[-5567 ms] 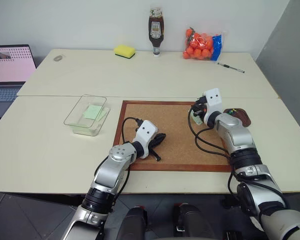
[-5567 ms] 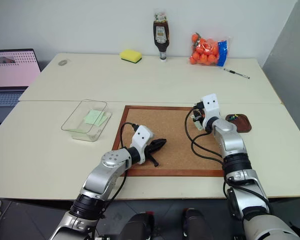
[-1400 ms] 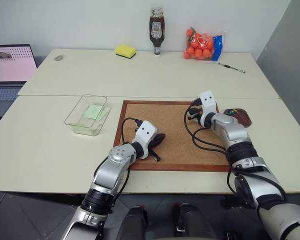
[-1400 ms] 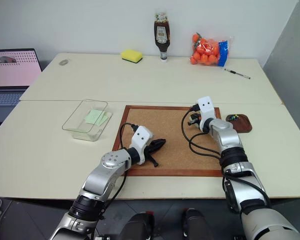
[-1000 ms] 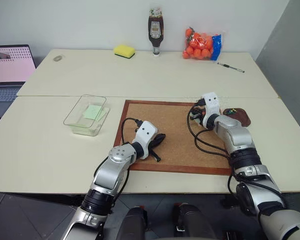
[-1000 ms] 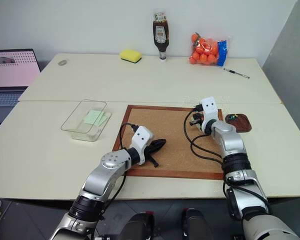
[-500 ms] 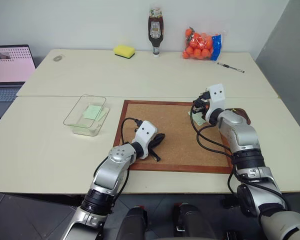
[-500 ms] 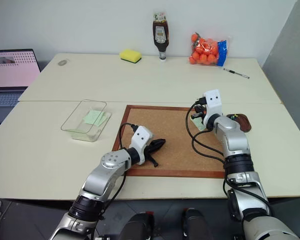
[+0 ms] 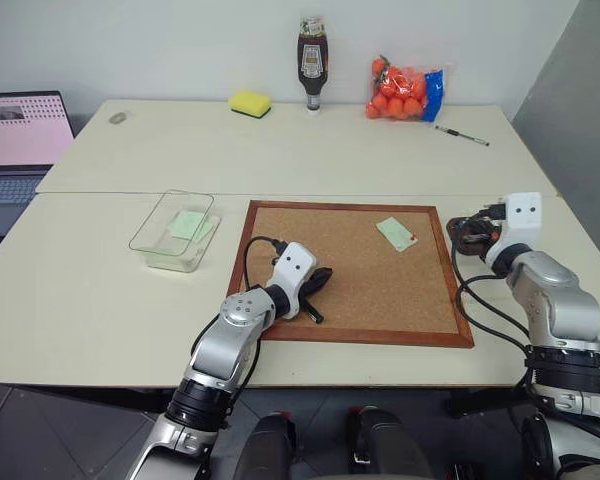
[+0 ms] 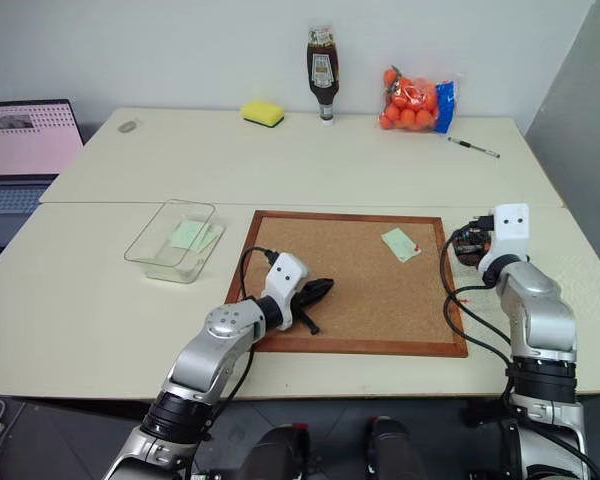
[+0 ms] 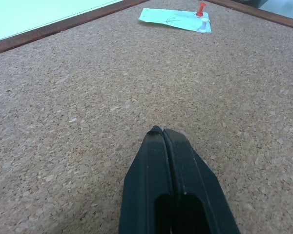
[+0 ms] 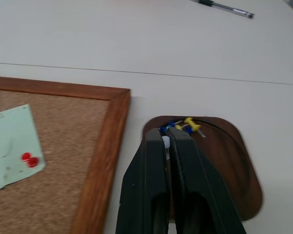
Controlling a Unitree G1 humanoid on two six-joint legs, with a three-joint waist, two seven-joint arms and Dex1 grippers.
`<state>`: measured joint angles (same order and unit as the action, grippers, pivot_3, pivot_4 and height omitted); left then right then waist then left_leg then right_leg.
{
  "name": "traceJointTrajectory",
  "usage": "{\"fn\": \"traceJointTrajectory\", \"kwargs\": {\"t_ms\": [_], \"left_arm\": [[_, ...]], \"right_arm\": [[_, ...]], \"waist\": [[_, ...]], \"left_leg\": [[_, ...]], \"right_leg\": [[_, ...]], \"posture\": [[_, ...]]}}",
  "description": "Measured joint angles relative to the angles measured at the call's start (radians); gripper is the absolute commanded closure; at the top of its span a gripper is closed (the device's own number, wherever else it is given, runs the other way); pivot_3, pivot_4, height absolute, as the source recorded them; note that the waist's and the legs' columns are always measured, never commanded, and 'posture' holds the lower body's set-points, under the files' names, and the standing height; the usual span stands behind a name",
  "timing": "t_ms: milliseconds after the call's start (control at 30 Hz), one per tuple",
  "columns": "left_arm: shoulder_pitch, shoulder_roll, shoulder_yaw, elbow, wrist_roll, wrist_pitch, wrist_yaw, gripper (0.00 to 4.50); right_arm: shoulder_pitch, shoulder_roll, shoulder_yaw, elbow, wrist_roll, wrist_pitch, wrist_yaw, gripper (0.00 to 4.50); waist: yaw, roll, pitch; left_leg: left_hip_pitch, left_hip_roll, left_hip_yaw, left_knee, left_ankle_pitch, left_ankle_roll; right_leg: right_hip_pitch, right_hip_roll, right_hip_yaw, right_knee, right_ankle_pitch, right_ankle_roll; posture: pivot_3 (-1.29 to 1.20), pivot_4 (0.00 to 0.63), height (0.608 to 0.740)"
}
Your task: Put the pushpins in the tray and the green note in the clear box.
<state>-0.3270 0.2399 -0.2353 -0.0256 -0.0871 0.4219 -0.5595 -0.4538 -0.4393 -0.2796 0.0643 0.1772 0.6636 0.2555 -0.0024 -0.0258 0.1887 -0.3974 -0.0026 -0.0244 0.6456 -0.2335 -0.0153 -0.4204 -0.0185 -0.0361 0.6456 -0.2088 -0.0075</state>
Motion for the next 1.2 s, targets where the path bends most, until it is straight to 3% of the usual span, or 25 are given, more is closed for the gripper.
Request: {"fn": "traceJointTrajectory", "kwargs": {"t_ms": [100,500,1200], "left_arm": [[-0.004,0.000,-0.004,0.005,0.002,-0.004,-0.002,4.50],[-0.005,0.001,-0.013,0.006,0.010,-0.013,-0.001,4.50],[-0.013,0.005,-0.013,0.018,0.014,-0.019,-0.015,4.50]], "right_arm": [[-0.012,-0.008,-0.001,0.096,-0.007,-0.012,-0.010,4.49],[-0.082,-0.010,0.007,0.245,-0.011,-0.072,-0.018,2.15],[-0.082,-0.015,0.029,0.288,-0.040,-0.089,-0.040,2.15]], "waist": [[0.000,0.000,0.000],[0.000,0.001,0.000],[0.000,0.001,-0.001]], "left_leg": [[0.000,-0.001,0.000,0.000,0.000,0.000],[-0.001,-0.002,0.001,0.000,0.000,0.000],[-0.001,-0.002,0.001,0.000,0.000,0.000]], "right_leg": [[0.000,0.000,0.000,0.000,0.000,0.000],[0.000,0.000,0.001,-0.001,0.000,0.000],[0.000,0.000,0.001,0.000,0.000,0.000]], "posture": [[0.00,0.150,0.740],[0.00,0.150,0.740],[0.00,0.150,0.740]]}}
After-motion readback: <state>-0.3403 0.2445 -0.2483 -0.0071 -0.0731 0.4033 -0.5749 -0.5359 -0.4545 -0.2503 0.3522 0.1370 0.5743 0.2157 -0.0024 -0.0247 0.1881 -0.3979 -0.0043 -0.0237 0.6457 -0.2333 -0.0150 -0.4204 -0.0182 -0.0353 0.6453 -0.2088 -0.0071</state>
